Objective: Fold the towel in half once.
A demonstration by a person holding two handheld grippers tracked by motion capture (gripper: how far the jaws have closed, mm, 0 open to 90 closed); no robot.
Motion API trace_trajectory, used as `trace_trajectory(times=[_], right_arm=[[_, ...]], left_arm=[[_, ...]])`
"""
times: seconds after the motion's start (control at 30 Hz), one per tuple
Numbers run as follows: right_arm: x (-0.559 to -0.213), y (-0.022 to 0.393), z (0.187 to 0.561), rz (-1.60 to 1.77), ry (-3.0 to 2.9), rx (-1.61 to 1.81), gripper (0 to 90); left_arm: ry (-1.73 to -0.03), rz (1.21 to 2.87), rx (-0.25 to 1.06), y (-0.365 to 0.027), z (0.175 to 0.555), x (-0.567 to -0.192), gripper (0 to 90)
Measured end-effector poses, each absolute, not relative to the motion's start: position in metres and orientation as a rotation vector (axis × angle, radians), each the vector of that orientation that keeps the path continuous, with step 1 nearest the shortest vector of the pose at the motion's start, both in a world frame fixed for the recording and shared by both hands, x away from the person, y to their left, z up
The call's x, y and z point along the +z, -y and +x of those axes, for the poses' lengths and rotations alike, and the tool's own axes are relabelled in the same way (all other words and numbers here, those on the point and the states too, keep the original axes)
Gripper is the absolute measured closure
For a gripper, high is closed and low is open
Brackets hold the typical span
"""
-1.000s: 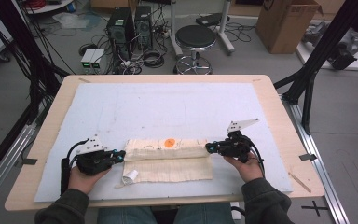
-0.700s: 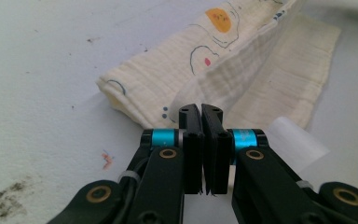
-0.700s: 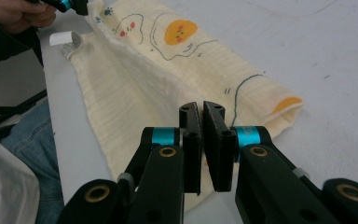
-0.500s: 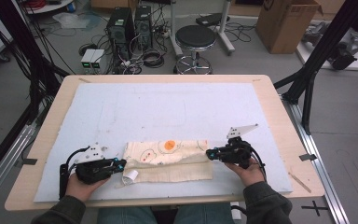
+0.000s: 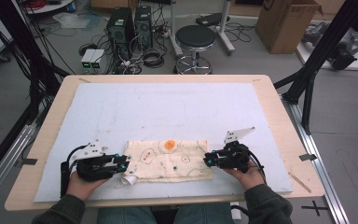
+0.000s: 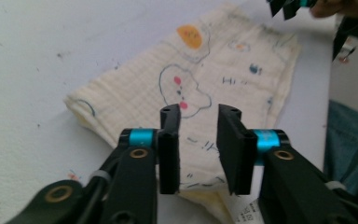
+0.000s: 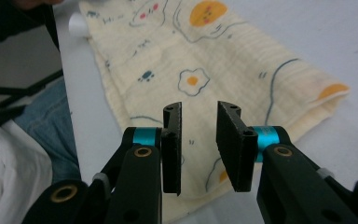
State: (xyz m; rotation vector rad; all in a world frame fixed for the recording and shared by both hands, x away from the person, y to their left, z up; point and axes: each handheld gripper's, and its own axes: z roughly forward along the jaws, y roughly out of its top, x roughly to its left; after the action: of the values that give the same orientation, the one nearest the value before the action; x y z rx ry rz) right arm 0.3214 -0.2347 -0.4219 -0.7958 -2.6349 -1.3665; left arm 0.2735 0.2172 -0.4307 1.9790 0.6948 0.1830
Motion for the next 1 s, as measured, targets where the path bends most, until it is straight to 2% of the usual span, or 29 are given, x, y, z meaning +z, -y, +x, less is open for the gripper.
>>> trace_trajectory(times=[0.2,0.63,0.7,0.83,1.0], right_arm=[[-0.430,0.225,0.316,-0.702,2.690,-1.257,71.1],[-0.436,0.229,0.305,-0.618,2.754,-1.184,70.6],[-0.436,0.228,0.305,-0.620,2.765,-1.172,74.2],[-0.436,0.227,0.306,-0.622,2.751,-1.163,81.8],[-0.435,0.227,0.306,-0.636,2.741,-1.167,84.1]], left_arm=[[-0.678,2.087,0.140,-0.210,0.273,-0.442,73.8],[-0.660,2.115,0.130,-0.214,0.268,-0.445,62.4],[-0.662,2.115,0.145,-0.212,0.267,-0.445,64.5],[-0.641,2.136,0.176,-0.208,0.266,-0.446,75.5],[-0.635,2.137,0.187,-0.207,0.266,-0.444,86.7]])
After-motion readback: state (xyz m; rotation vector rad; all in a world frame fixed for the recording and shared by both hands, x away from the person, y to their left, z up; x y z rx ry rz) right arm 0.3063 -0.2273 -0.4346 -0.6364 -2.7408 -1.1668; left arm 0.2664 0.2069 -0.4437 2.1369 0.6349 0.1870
